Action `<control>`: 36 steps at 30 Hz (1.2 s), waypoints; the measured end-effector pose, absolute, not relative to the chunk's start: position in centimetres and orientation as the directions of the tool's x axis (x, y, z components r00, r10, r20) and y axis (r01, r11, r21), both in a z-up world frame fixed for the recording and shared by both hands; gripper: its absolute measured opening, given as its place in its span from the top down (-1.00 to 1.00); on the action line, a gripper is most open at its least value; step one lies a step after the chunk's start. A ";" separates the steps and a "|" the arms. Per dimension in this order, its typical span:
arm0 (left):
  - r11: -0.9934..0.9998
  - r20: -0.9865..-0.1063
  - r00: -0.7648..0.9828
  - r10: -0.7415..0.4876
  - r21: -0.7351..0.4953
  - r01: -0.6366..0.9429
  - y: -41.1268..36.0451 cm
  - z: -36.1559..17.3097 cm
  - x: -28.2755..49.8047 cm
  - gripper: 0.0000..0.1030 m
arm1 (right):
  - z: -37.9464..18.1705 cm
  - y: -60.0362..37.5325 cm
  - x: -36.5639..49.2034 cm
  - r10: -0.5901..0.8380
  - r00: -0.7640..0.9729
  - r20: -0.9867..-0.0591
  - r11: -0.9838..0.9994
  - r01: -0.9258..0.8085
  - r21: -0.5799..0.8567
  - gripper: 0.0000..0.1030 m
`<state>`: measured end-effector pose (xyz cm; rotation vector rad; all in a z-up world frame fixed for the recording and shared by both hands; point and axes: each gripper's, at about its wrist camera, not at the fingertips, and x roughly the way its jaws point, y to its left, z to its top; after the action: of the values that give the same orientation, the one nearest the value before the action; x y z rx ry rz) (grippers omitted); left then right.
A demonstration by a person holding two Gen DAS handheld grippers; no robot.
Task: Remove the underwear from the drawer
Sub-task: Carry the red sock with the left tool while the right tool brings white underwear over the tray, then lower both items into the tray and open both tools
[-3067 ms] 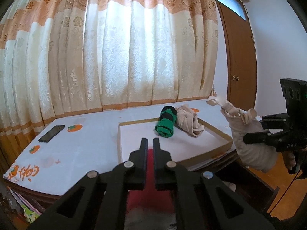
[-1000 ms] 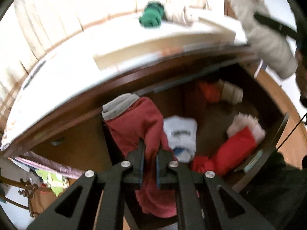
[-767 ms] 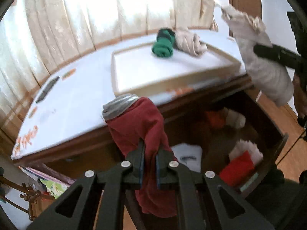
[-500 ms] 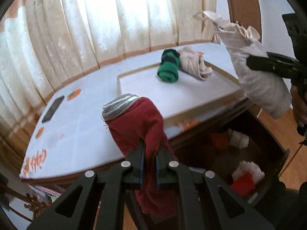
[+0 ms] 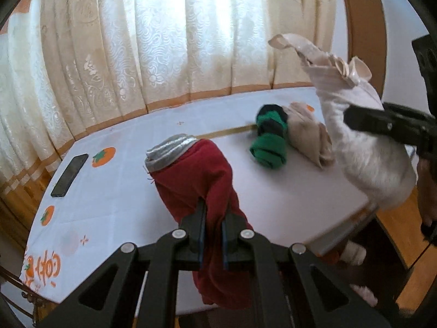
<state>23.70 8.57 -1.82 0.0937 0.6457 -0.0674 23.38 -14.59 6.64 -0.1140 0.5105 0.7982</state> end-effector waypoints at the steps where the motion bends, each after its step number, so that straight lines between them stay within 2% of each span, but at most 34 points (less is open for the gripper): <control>1: 0.993 -0.600 0.798 -0.046 0.060 0.102 8.6 -1.7 24.4 0.88 | 6.6 -14.1 24.1 0.650 0.585 -0.485 0.704 -0.704 0.094 0.30; 14: 0.991 -0.655 0.752 -0.080 0.030 0.132 9.5 -2.4 32.6 0.88 | 4.6 -9.7 32.9 0.590 0.560 -0.581 0.769 -0.608 0.195 0.30; 36: 0.991 -0.703 0.706 -0.089 0.007 0.132 9.8 -5.7 39.4 0.88 | -0.2 -4.7 39.9 0.450 0.542 -0.710 0.845 -0.515 0.143 0.29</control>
<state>39.40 9.81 -5.66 0.0586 0.7778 -0.1233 39.90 -4.67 -0.20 -0.0862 0.8168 0.5736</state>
